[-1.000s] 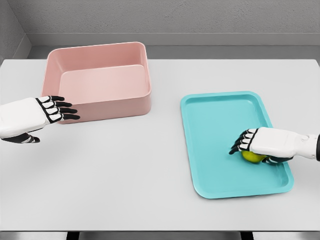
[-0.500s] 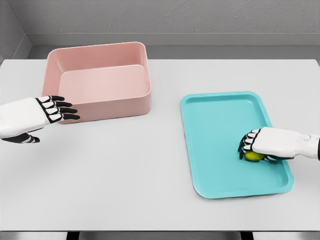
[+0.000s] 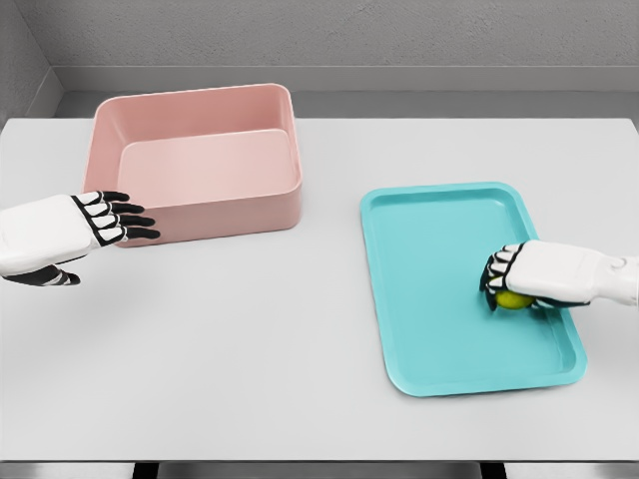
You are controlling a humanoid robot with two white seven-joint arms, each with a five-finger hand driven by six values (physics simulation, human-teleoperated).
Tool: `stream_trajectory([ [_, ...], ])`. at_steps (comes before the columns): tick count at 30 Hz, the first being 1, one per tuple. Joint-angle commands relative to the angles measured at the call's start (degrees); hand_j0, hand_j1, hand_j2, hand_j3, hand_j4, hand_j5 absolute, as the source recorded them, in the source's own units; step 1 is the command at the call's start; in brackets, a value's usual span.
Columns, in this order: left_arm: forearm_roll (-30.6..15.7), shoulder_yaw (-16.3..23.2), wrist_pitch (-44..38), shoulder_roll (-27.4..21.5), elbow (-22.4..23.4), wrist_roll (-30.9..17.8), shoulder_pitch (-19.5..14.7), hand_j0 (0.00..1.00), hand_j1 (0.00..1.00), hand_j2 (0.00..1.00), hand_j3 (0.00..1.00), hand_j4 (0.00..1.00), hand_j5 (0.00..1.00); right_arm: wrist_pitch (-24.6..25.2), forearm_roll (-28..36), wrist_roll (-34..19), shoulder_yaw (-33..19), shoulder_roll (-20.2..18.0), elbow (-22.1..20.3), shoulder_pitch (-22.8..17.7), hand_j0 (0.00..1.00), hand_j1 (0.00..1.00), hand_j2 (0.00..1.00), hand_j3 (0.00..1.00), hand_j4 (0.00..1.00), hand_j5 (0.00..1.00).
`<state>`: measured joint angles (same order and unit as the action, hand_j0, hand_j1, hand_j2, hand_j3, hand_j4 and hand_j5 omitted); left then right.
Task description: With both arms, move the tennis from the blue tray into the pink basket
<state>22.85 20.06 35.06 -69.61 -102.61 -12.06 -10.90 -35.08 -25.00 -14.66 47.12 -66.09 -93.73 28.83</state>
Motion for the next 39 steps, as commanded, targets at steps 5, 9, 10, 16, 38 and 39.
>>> stream_trajectory([
  [5, -0.35, -0.02, -0.06, -0.09, -0.04, 0.02, 0.00, 1.00, 1.00, 1.00, 1.00, 1.00, 1.00, 0.08, 0.48, -0.02, -1.42, 0.09, -3.04, 0.44, 0.41, 0.41, 0.41, 0.41, 0.41, 0.41],
  [9, -0.17, 0.07, -0.06, -0.09, -0.04, 0.02, 0.00, 1.00, 1.00, 1.00, 1.00, 1.00, 1.00, 0.08, 0.57, -0.11, -3.35, 1.41, -4.18, 0.70, 0.39, 0.39, 0.39, 0.39, 0.39, 0.39],
  [10, -0.17, -0.02, -0.06, -0.09, -0.04, 0.02, 0.09, 1.00, 1.00, 1.00, 1.00, 1.00, 1.00, 0.08, 0.74, -3.27, -4.14, 1.93, -5.50, 0.70, 0.38, 0.38, 0.38, 0.38, 0.38, 0.38],
  [16, -0.17, 0.07, -0.06, -0.09, -0.04, 0.02, 0.09, 1.00, 1.00, 1.00, 1.00, 1.00, 1.00, 0.08, 0.83, -5.21, -5.20, 5.80, -5.94, 2.37, 0.34, 0.34, 0.34, 0.34, 0.34, 0.34],
  [38, -0.08, 0.07, -0.06, 0.00, -0.13, 0.02, 0.09, 1.00, 1.00, 1.00, 1.00, 1.00, 1.00, 0.08, -0.14, -12.59, -4.76, 24.08, -7.43, 7.21, 0.31, 0.31, 0.31, 0.31, 0.31, 0.31],
  [39, -0.08, 0.07, -0.06, 0.00, -0.13, 0.02, 0.09, 1.00, 1.00, 1.00, 1.00, 1.00, 1.00, 0.08, -0.14, -12.85, -4.67, 25.05, -7.35, 7.21, 0.31, 0.31, 0.31, 0.31, 0.31, 0.31],
])
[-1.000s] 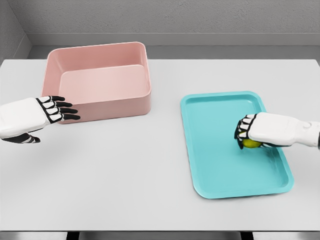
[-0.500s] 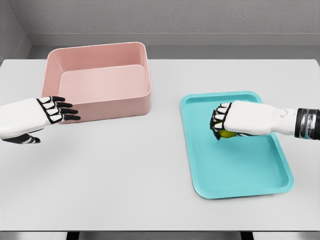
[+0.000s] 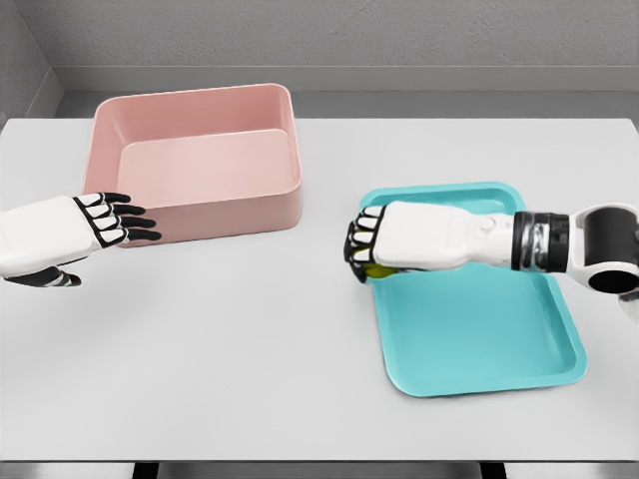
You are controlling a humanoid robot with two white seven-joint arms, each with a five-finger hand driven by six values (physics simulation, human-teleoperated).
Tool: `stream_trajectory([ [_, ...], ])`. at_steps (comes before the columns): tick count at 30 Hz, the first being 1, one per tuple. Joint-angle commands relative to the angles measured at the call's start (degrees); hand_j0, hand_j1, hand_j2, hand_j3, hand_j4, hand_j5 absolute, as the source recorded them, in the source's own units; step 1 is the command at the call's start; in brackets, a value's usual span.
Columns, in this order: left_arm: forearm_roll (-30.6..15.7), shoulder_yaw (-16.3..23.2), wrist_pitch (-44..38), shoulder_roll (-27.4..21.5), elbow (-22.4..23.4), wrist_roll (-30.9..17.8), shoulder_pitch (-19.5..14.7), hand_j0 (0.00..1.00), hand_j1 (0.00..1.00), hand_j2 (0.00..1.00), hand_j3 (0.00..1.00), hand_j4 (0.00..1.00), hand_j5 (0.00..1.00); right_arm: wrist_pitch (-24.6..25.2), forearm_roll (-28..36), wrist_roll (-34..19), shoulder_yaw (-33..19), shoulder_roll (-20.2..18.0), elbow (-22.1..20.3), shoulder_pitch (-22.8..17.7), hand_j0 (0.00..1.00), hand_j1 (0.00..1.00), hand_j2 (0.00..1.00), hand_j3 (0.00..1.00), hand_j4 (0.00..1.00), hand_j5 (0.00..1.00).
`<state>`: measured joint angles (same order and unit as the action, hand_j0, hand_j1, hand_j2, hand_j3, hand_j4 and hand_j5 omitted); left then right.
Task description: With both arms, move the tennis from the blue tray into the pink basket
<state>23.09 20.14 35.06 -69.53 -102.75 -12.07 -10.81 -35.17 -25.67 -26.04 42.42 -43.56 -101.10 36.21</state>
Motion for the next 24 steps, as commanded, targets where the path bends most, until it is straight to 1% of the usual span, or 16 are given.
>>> stream_trajectory([
  [1, -0.33, -0.01, -0.06, -0.08, 0.00, 0.03, 0.00, 1.00, 1.00, 1.00, 1.00, 1.00, 1.00, 0.17, -0.08, -1.47, 0.20, 3.39, 0.03, 0.26, 0.31, 0.31, 0.31, 0.31, 0.31, 0.31],
  [3, -0.33, -0.01, -0.06, -0.08, 0.00, 0.03, 0.00, 1.00, 1.00, 1.00, 1.00, 1.00, 1.00, 0.17, -1.93, -1.56, 0.38, 6.21, 0.29, 0.35, 0.31, 0.31, 0.31, 0.31, 0.31, 0.31],
  [5, -0.33, -0.01, -0.06, -0.08, 0.00, 0.03, 0.00, 1.00, 1.00, 1.00, 1.00, 1.00, 1.00, 0.17, -2.01, -1.91, 0.38, 7.35, 0.29, 0.70, 0.31, 0.31, 0.31, 0.31, 0.31, 0.31],
  [7, -0.59, -0.01, -0.06, -0.08, 0.09, 0.12, 0.00, 1.00, 1.00, 1.00, 1.00, 1.00, 1.00, 0.17, -2.80, -2.79, 0.55, 9.46, 0.47, 1.06, 0.31, 0.31, 0.31, 0.31, 0.31, 0.31],
  [9, -0.86, -0.01, -0.06, -0.26, 0.09, 0.29, 0.00, 1.00, 1.00, 1.00, 1.00, 1.00, 1.00, 0.17, -4.21, -2.79, 1.34, 12.01, 3.19, 1.14, 0.31, 0.31, 0.31, 0.31, 0.31, 0.31],
  [12, -0.95, -0.01, -0.06, -0.17, 0.09, 0.38, 0.35, 1.00, 1.00, 1.00, 1.00, 1.00, 1.00, 0.17, -4.74, -2.87, 2.93, 15.08, 7.06, 2.81, 0.31, 0.31, 0.31, 0.31, 0.31, 0.31],
  [14, -0.68, -0.01, -0.06, -0.17, 0.00, 0.29, 0.35, 1.00, 1.00, 1.00, 1.00, 1.00, 1.00, 0.17, -7.02, -2.87, 4.16, 18.42, 10.40, 3.16, 0.31, 0.31, 0.31, 0.31, 0.31, 0.31],
  [16, -0.59, -0.01, -0.06, -0.17, 0.00, 0.29, 0.35, 1.00, 1.00, 1.00, 1.00, 1.00, 1.00, 0.17, -8.43, -2.87, 5.12, 20.53, 11.89, 3.16, 0.31, 0.31, 0.31, 0.31, 0.31, 0.31],
  [19, -0.59, -0.01, -0.06, -0.35, 0.00, 0.29, 0.35, 1.00, 1.00, 1.00, 1.00, 1.00, 1.00, 0.17, -9.92, -2.87, 6.00, 23.61, 15.32, 3.43, 0.31, 0.31, 0.31, 0.31, 0.31, 0.31],
  [22, -0.59, -0.01, -0.06, -0.26, 0.00, 0.29, 0.35, 1.00, 1.00, 1.00, 1.00, 1.00, 1.00, 0.17, -10.98, -2.96, 6.44, 25.81, 17.17, 3.60, 0.31, 0.31, 0.31, 0.31, 0.31, 0.31],
  [24, -0.59, -0.01, -0.06, -0.26, 0.00, 0.29, 0.35, 1.00, 1.00, 1.00, 1.00, 1.00, 1.00, 0.17, -11.42, -2.96, 7.23, 26.34, 19.01, 4.04, 0.31, 0.31, 0.31, 0.31, 0.31, 0.31],
])
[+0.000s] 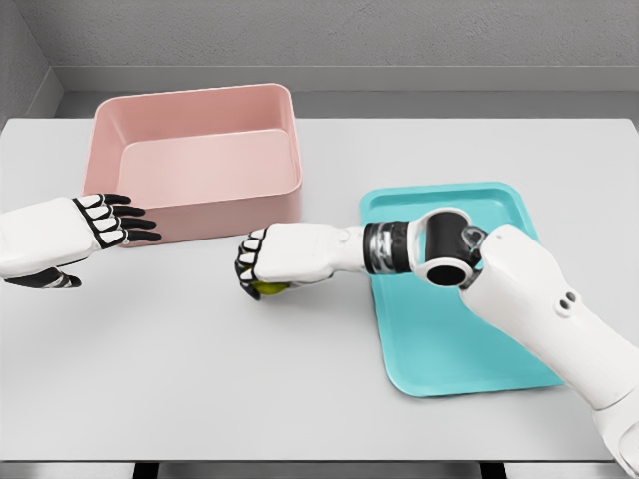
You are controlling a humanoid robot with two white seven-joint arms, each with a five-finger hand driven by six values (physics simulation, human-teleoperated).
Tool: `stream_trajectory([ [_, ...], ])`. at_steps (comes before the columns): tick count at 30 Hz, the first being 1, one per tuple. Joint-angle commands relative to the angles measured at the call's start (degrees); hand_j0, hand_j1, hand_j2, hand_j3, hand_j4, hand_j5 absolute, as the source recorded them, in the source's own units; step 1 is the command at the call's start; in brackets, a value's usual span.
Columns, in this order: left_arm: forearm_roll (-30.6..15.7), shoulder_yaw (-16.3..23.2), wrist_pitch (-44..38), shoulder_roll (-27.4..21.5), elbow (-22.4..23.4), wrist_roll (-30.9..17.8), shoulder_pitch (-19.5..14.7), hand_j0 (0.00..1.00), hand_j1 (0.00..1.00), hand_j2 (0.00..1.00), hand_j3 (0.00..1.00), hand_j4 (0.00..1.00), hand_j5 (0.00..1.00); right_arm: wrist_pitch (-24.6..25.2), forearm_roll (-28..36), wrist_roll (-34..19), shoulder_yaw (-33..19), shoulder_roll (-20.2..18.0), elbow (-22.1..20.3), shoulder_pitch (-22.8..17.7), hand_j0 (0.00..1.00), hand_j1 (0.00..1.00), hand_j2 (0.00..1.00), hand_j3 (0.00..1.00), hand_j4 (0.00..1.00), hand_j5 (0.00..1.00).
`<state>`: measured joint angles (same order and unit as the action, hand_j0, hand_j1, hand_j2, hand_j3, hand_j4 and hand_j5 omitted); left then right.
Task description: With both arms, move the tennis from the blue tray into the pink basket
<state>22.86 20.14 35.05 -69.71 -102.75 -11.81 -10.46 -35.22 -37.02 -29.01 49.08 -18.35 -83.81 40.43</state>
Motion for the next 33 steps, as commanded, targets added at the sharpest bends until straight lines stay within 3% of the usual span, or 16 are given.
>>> stream_trajectory([
  [1, -0.36, -0.01, -0.05, -0.07, 0.00, 0.03, 0.00, 1.00, 1.00, 1.00, 1.00, 1.00, 1.00, 0.22, -0.15, 0.01, 0.66, 2.09, 3.03, 0.26, 0.31, 0.31, 0.31, 0.31, 0.31, 0.31],
  [8, -0.36, -0.01, -0.05, -0.16, -0.09, 0.03, 0.00, 1.00, 1.00, 1.00, 1.00, 1.00, 1.00, 0.22, -1.73, 0.09, 2.25, 4.29, 6.11, 0.18, 0.31, 0.31, 0.31, 0.31, 0.31, 0.31],
  [14, -0.36, -0.01, -0.05, -0.16, -0.09, 0.03, 0.00, 1.00, 1.00, 1.00, 1.00, 1.00, 1.00, 0.22, -1.82, 0.01, 2.25, 4.20, 6.20, 0.09, 0.35, 0.35, 0.35, 0.35, 0.35, 0.35],
  [15, -0.36, -0.01, -0.05, -0.16, -0.09, 0.03, 0.00, 1.00, 1.00, 1.00, 1.00, 1.00, 1.00, 0.22, -1.82, 0.01, 2.34, 4.20, 6.11, 0.09, 0.56, 0.56, 0.56, 0.56, 0.56, 0.56],
  [16, -0.36, -0.01, -0.05, -0.16, -0.09, 0.03, 0.00, 1.00, 1.00, 1.00, 1.00, 1.00, 1.00, 0.22, -1.82, 0.01, 2.25, 4.29, 6.20, 0.00, 0.90, 0.90, 0.90, 0.90, 0.90, 0.90],
  [17, -0.36, -0.01, -0.05, -0.16, -0.09, 0.03, 0.00, 1.00, 1.00, 1.00, 1.00, 1.00, 1.00, 0.22, -1.91, 0.01, 2.16, 4.29, 6.11, 0.00, 0.97, 0.97, 0.97, 0.97, 0.97, 0.97],
  [24, -0.36, -0.01, -0.05, -0.16, -0.09, 0.03, 0.00, 1.00, 1.00, 1.00, 1.00, 1.00, 1.00, 0.22, -1.74, 0.01, 1.46, 2.89, 5.23, 0.09, 1.00, 1.00, 1.00, 1.00, 1.00, 1.00],
  [30, 0.08, -0.01, -0.05, 0.54, 0.09, -0.15, 0.00, 1.00, 1.00, 1.00, 1.00, 1.00, 1.00, 0.22, -1.12, 0.27, -8.73, -2.56, -9.35, -1.14, 1.00, 1.00, 1.00, 1.00, 1.00, 1.00],
  [33, 2.72, 1.04, -0.05, 3.00, 0.00, -0.24, 0.00, 1.00, 1.00, 1.00, 1.00, 1.00, 1.00, 0.22, 0.81, 0.80, -19.28, -5.46, -14.89, -4.04, 1.00, 1.00, 1.00, 1.00, 1.00, 1.00],
])
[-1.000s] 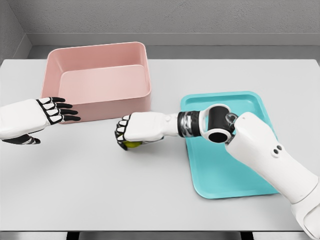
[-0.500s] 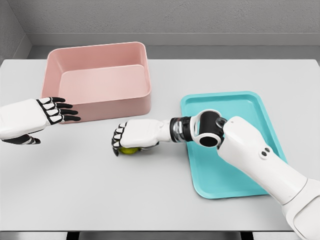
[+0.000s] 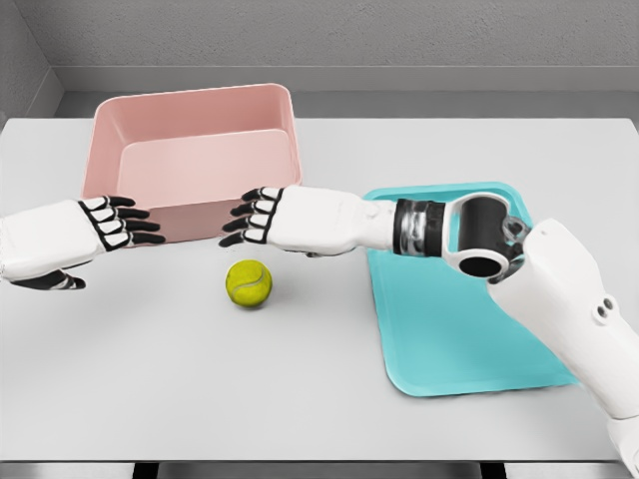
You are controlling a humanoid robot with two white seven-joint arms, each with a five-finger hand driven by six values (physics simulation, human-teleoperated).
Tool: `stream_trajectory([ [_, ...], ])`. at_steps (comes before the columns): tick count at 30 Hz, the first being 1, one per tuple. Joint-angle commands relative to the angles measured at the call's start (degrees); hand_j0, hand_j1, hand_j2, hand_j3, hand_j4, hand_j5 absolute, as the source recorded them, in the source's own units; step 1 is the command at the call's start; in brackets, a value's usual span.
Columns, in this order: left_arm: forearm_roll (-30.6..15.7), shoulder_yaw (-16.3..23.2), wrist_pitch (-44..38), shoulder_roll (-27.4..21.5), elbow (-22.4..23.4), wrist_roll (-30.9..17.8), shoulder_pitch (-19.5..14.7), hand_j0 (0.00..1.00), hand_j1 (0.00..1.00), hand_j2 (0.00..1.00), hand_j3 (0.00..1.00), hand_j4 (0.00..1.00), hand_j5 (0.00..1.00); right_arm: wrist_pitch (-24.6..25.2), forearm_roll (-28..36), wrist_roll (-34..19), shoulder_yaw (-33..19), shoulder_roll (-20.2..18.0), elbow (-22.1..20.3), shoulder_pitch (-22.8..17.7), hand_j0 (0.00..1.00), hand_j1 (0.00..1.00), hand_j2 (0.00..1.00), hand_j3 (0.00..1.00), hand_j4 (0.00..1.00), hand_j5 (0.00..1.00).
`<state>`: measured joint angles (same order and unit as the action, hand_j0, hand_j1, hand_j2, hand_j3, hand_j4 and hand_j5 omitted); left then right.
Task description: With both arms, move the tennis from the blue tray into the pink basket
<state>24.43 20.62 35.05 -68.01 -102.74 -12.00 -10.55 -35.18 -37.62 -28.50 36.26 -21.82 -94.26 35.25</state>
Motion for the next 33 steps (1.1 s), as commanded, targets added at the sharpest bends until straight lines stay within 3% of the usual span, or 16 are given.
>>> stream_trajectory([
  [1, 1.76, 1.53, -0.05, 1.74, -0.01, -0.04, 0.00, 1.00, 1.00, 1.00, 1.00, 1.00, 1.00, 0.18, 5.36, 0.46, -10.06, -4.71, -5.76, -0.62, 1.00, 1.00, 1.00, 1.00, 1.00, 1.00],
  [3, 3.44, 1.88, -0.05, 2.97, -0.01, -0.04, 0.00, 1.00, 1.00, 1.00, 1.00, 1.00, 1.00, 0.18, 14.50, 0.46, -18.67, -10.07, -5.67, -3.69, 1.00, 1.00, 1.00, 1.00, 1.00, 1.00],
  [5, 5.46, 2.05, -0.05, 4.03, -0.01, -0.04, 0.00, 1.00, 1.00, 1.00, 1.00, 1.00, 1.00, 0.18, 23.29, 0.46, -28.87, -14.47, -5.67, -10.81, 1.00, 1.00, 1.00, 1.00, 1.00, 1.00],
  [7, 5.98, 3.37, -0.05, 4.55, -0.01, -0.39, -0.53, 1.00, 1.00, 1.00, 1.00, 1.00, 1.00, 0.18, 24.00, 0.55, -38.98, -14.56, -5.58, -17.14, 1.00, 1.00, 1.00, 1.00, 1.00, 1.00],
  [10, 8.62, 3.64, -0.05, 7.54, 0.08, -2.32, -0.88, 1.00, 1.00, 1.00, 1.00, 1.00, 1.00, 0.18, 25.05, 0.55, -45.22, -14.30, -5.41, -26.18, 1.00, 1.00, 1.00, 1.00, 1.00, 1.00],
  [12, 10.03, 4.60, -0.05, 9.30, -0.01, -2.41, -2.46, 1.00, 1.00, 1.00, 1.00, 1.00, 1.00, 0.18, 25.05, 0.55, -47.16, -13.95, -5.14, -31.20, 1.00, 1.00, 1.00, 1.00, 1.00, 1.00],
  [16, 12.58, 11.10, -0.05, 13.61, 0.25, -2.59, -9.23, 1.00, 1.00, 1.00, 1.00, 1.00, 1.00, 0.18, 25.93, 0.20, -49.00, -13.42, -4.97, -35.33, 1.00, 1.00, 1.00, 1.00, 1.00, 1.00],
  [23, 12.40, 19.81, -0.05, 16.59, 0.52, -4.26, -17.31, 1.00, 1.00, 1.00, 1.00, 1.00, 1.00, 0.18, 26.11, 0.11, -49.79, -13.68, -4.79, -36.21, 1.00, 1.00, 1.00, 1.00, 1.00, 1.00],
  [33, 12.58, 23.15, -0.05, 20.20, 3.51, -5.40, -21.45, 1.00, 1.00, 1.00, 1.00, 1.00, 1.00, 0.18, 26.11, -0.07, -49.79, -13.51, -4.18, -36.30, 1.00, 1.00, 1.00, 1.00, 1.00, 1.00],
])
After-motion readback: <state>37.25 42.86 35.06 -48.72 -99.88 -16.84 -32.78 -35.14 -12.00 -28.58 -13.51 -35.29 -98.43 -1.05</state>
